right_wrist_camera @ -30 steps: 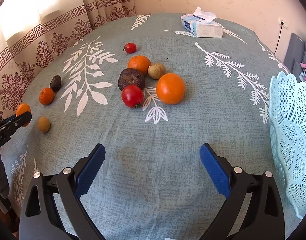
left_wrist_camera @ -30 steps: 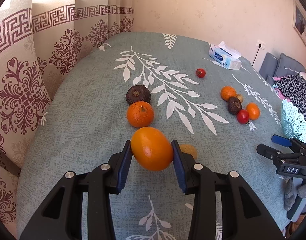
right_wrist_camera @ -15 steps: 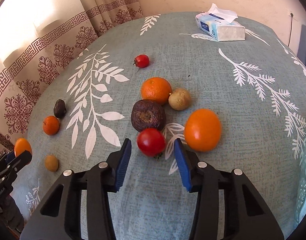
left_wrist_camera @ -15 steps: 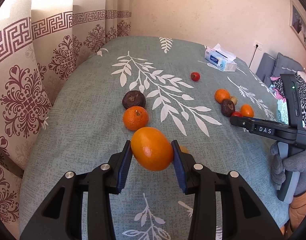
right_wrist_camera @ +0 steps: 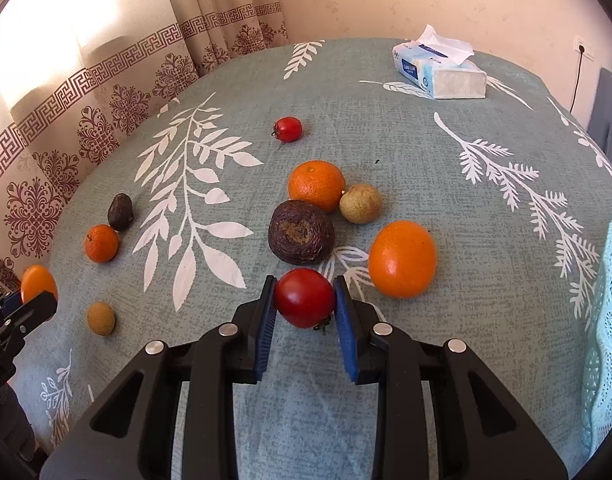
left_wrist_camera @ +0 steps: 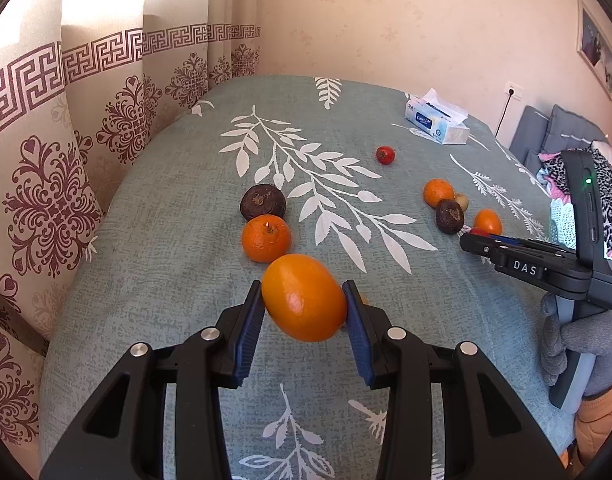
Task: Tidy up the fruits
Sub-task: 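Grasp the red tomato with the right tool while the left tool holds the orange, then carry the tomato and orange to the blue basket and release both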
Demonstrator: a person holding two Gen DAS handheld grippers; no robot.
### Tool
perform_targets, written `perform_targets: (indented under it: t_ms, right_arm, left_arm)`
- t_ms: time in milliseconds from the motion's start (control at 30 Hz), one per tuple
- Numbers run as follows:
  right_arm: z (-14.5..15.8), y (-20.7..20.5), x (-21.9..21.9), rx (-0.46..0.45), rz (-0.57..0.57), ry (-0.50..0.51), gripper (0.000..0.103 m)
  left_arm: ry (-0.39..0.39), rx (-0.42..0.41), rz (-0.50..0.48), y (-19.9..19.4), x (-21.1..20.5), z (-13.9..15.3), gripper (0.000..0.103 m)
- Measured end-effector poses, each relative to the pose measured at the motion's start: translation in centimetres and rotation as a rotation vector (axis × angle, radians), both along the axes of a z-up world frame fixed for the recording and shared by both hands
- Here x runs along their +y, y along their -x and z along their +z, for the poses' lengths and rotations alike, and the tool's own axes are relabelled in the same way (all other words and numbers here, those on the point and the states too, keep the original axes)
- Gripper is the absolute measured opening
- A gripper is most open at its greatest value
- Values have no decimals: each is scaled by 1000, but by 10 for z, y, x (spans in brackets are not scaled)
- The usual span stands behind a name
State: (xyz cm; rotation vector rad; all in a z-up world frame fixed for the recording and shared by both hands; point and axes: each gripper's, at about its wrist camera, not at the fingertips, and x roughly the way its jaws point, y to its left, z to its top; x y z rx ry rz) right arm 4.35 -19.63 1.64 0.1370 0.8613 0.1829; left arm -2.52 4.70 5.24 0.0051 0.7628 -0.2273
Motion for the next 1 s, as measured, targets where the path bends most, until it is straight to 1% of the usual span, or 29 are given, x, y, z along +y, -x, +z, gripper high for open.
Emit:
perform_targets:
  t_ms: [133, 233, 500, 733, 1000]
  right_arm:
    - [16, 19, -11, -36, -11, -16, 29]
    - [28, 34, -27, -57, -37, -40, 29]
    - [50, 76, -94, -103, -184, -46, 29]
    - [48, 104, -149, -86, -321, -27, 29]
    - [38, 131, -188, -47, -417, -24, 29]
  left_arm:
    - [-1, -6, -8, 3, -4, 3, 40]
    - [-1, -13, -17, 6, -7, 5, 40]
    - [3, -35, -53, 15, -24, 14, 40]
    - [0, -38, -101, 21, -48, 18, 40]
    - [-22, -63, -160, 27, -80, 31, 40]
